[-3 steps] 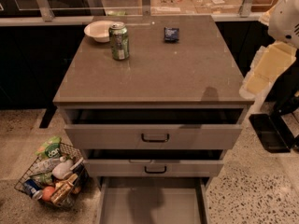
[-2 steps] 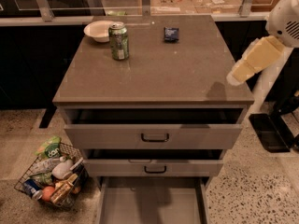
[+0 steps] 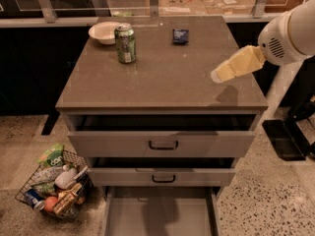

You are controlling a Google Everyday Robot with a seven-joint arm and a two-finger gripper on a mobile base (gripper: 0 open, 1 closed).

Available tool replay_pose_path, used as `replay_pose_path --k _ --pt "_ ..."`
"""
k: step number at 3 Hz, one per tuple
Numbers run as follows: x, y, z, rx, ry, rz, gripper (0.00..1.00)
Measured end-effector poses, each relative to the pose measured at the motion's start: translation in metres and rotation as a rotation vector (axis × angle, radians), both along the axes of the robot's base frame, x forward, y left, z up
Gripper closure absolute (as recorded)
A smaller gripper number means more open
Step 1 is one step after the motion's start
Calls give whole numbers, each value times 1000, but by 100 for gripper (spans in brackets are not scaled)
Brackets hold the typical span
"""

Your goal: Place rxbar blueberry into bottom drawer

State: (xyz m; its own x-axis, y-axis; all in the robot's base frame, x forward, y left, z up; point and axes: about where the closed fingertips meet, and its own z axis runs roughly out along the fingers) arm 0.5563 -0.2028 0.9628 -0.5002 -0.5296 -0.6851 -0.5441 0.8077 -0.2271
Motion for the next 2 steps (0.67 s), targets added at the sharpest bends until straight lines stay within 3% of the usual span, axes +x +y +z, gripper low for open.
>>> replay_pose_path --k 1,2 --pt "25 7 11 -3 -127 -98 0" --pt "46 -3 38 10 -256 -164 0"
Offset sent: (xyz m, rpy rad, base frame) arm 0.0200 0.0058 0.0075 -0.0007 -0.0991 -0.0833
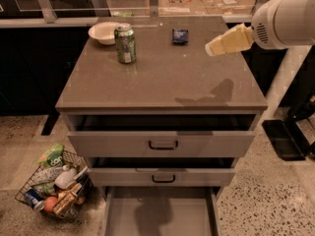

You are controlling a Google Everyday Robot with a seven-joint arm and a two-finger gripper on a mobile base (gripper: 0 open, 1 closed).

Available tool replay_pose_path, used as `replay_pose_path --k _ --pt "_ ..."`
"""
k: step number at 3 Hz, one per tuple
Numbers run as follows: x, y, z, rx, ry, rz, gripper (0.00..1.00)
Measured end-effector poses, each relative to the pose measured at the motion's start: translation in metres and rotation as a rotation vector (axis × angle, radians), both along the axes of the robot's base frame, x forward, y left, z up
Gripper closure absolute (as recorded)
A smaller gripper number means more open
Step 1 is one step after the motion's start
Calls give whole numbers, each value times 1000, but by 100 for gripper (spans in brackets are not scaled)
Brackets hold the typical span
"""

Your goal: Place rxbar blueberry into bottom drawer

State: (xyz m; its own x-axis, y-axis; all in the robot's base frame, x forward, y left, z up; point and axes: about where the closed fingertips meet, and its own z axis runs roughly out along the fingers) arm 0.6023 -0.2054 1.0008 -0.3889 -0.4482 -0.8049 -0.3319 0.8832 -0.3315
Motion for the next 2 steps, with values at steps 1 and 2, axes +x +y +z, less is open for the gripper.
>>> replay_pose_path --k 1,2 --pt "2 3 -3 16 4 8 0" --pt "2 4 -3 17 4 9 0"
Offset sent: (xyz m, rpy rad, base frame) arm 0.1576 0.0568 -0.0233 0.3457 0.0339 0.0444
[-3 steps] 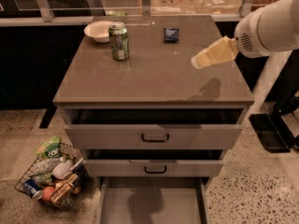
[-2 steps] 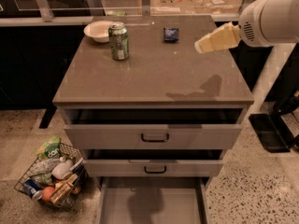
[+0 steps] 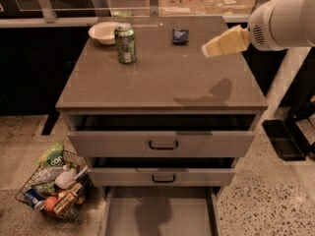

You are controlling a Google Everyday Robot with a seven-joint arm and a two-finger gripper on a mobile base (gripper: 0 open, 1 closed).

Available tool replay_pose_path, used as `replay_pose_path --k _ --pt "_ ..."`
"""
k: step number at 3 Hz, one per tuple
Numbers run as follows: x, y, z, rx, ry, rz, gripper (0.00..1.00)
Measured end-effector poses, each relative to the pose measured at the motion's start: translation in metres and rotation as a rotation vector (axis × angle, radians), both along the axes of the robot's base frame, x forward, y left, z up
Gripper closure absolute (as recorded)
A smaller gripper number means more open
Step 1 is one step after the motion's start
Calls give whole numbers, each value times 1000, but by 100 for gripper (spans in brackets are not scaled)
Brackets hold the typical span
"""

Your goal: Place rxbar blueberry into bottom drawer

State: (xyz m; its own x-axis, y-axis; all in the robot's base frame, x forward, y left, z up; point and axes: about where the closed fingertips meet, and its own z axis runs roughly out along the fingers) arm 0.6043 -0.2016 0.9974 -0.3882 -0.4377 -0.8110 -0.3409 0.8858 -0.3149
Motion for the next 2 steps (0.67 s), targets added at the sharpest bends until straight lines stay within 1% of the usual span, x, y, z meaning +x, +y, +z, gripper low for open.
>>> replay_pose_path --k 1,2 --pt "35 16 -4 66 12 -7 0" --pt "128 56 -16 227 24 -28 0"
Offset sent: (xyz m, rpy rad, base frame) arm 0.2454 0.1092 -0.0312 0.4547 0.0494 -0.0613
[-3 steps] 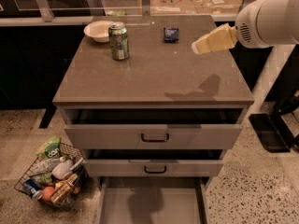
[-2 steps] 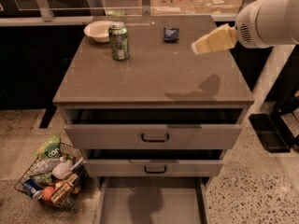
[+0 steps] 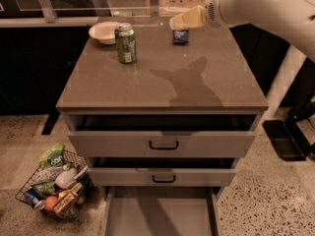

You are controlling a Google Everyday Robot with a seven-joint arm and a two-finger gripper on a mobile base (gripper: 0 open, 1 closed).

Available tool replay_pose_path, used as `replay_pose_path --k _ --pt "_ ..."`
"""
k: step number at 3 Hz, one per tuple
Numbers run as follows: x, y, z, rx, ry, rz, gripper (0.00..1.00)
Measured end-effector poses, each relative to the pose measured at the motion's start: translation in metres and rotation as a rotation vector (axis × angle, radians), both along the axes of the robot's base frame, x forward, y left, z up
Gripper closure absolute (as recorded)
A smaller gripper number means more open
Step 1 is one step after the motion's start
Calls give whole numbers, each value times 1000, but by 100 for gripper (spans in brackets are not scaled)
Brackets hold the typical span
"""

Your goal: Place rxbar blueberry into bottom drawer

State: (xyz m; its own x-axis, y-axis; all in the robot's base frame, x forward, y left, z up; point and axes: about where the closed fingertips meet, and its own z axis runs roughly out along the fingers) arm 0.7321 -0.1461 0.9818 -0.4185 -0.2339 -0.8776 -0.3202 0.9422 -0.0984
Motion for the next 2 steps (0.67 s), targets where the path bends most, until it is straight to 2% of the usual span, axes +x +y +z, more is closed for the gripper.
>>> replay_pose_path --k 1,2 --pt "54 28 -10 108 11 -10 0" --pt "90 48 -22 162 23 -25 0"
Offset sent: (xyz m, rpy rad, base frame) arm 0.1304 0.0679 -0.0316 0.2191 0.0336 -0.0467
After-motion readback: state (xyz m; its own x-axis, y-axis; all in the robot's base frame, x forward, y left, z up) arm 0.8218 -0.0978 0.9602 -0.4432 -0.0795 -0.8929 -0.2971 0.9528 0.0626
